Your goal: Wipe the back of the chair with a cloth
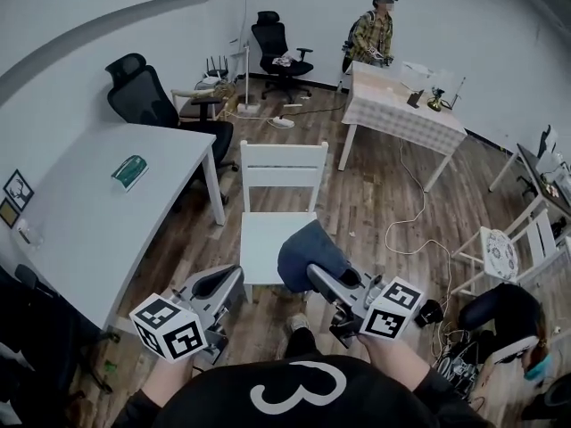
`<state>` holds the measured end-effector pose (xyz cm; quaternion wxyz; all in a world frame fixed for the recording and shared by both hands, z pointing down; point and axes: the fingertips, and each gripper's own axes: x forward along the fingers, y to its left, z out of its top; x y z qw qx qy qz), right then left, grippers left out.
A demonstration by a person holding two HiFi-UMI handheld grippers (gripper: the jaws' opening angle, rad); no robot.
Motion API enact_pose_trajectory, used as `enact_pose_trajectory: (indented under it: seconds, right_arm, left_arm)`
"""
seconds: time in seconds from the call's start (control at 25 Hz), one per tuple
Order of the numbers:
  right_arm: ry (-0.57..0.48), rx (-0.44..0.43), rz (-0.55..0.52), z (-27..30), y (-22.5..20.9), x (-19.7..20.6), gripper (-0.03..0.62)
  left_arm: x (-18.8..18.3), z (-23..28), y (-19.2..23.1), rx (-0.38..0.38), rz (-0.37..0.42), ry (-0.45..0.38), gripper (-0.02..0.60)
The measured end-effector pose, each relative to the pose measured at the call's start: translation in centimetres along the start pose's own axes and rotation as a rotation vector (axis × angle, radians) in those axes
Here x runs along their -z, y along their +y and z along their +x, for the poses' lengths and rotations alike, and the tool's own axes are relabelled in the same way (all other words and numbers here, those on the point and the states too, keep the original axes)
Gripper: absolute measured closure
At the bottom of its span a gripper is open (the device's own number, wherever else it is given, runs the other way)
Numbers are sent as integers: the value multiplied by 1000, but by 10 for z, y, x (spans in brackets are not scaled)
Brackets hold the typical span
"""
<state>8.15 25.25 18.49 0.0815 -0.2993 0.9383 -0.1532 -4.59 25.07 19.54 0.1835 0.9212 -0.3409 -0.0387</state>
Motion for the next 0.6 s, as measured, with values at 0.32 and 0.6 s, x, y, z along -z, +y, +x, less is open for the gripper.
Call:
enact_pose_trajectory:
  seconds: [0.32,0.6]
  right_arm:
    - [-36,18,-7,-19,7,-5,543]
    - [-55,10,-9,-18,-1,-8,542]
  left_arm:
    - [-2,1,-19,21,18,-7,568]
    - [-3,8,-18,17,27,-10,568]
